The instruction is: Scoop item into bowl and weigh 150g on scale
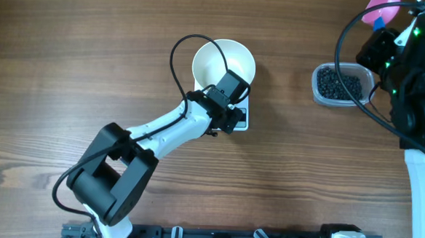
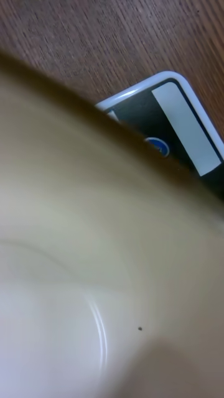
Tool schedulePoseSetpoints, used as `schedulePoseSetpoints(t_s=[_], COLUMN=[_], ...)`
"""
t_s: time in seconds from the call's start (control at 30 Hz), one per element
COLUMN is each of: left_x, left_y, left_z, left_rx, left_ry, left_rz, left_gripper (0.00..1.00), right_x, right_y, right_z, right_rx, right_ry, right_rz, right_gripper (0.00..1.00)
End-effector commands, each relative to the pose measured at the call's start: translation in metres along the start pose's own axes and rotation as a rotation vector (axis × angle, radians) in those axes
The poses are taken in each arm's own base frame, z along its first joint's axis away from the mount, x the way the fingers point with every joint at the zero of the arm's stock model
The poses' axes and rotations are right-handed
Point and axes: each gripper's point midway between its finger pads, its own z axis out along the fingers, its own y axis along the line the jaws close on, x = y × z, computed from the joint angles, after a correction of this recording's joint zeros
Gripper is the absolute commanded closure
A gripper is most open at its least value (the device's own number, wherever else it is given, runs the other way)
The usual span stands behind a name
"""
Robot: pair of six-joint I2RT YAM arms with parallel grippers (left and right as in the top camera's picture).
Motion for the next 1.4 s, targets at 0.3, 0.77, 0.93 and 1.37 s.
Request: schedulePoseSetpoints(t_s=[0.3, 0.77, 0.93, 1.37], left_x=[0.009, 0.022, 0.033, 0.037], left_y=[-0.002, -0.002, -0.001, -0.005], left_z=[0.011, 0.016, 0.028, 0.032], left_rx=[0.003, 0.005, -0.003, -0.002], left_ry=[0.027, 0.079, 0.123, 0.134], left_rz=[0.017, 0.015, -0.028, -0.021], left_gripper=[0.96, 0.96, 0.96, 0.96], right_x=[-0.006, -0.005, -0.004, -0.002], right_y=[-0.002, -0.002, -0.003, -0.004], right_z=[0.0, 0.0, 0.0, 0.0], right_rx=[0.016, 0.018, 0.02, 0.023], right_ry=[-0.014, -0.01, -0.005, 0.002], right_rz=[-0.015, -0.016, -0.016, -0.018], right_gripper=[0.96, 0.96, 0.96, 0.96])
